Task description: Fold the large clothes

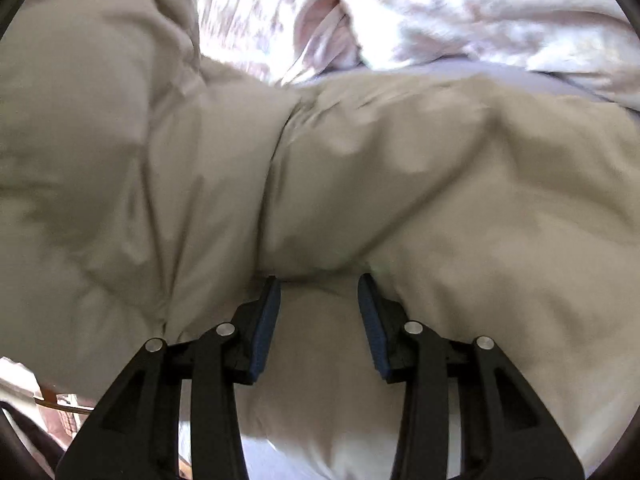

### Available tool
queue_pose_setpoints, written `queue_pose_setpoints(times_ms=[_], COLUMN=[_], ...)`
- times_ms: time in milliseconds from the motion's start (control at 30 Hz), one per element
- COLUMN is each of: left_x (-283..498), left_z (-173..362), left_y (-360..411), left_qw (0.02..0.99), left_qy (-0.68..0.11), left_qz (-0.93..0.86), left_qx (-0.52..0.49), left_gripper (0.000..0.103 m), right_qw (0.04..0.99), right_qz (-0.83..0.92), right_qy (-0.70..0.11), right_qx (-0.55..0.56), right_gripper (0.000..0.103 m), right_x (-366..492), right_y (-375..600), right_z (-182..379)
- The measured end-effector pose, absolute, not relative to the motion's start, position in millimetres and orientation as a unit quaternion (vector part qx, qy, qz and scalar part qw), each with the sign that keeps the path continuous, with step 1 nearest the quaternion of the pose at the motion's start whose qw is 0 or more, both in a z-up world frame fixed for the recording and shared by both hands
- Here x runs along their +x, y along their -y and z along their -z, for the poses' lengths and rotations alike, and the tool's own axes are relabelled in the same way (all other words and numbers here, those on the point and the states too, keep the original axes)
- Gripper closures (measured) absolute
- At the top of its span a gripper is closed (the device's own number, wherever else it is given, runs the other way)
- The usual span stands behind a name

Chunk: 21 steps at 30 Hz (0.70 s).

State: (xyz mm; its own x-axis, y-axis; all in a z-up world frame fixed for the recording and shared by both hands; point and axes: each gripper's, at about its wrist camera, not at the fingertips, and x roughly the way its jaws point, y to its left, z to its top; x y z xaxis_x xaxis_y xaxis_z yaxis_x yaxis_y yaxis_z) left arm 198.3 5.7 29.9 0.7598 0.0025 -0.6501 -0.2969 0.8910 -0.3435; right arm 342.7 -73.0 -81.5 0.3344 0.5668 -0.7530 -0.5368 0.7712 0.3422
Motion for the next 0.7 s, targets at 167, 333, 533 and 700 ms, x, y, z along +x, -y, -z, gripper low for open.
queue_pose_setpoints(times_ms=[167, 333, 533, 700], left_x=[215.9, 237.5, 260.7, 275.2], left_z=[-26.7, -16.7, 1.7, 18.4], left_y=[39.1, 85.1, 136.2, 181.3], left_qw=[0.913, 0.908, 0.894, 0.882], left_qy=[-0.351, -0.378, -0.415, -0.448], left_qz=[-0.058, -0.023, 0.016, 0.040], left_qx=[-0.198, -0.181, -0.169, -0.142], left_gripper=[0.075, 0.075, 0.075, 0.074], right_qw=[0.848, 0.867, 0.881, 0.888], right_qz=[-0.311, -0.268, -0.218, -0.175], right_qy=[-0.429, -0.420, -0.415, -0.417], right_qx=[0.029, 0.035, 0.060, 0.085], right_gripper=[0.059, 0.055, 0.051, 0.051], right_x=[335.1, 337.8, 341.8, 340.1], right_y=[145.9, 205.1, 260.5, 310.5], right_z=[66.9, 62.4, 63.9, 65.5])
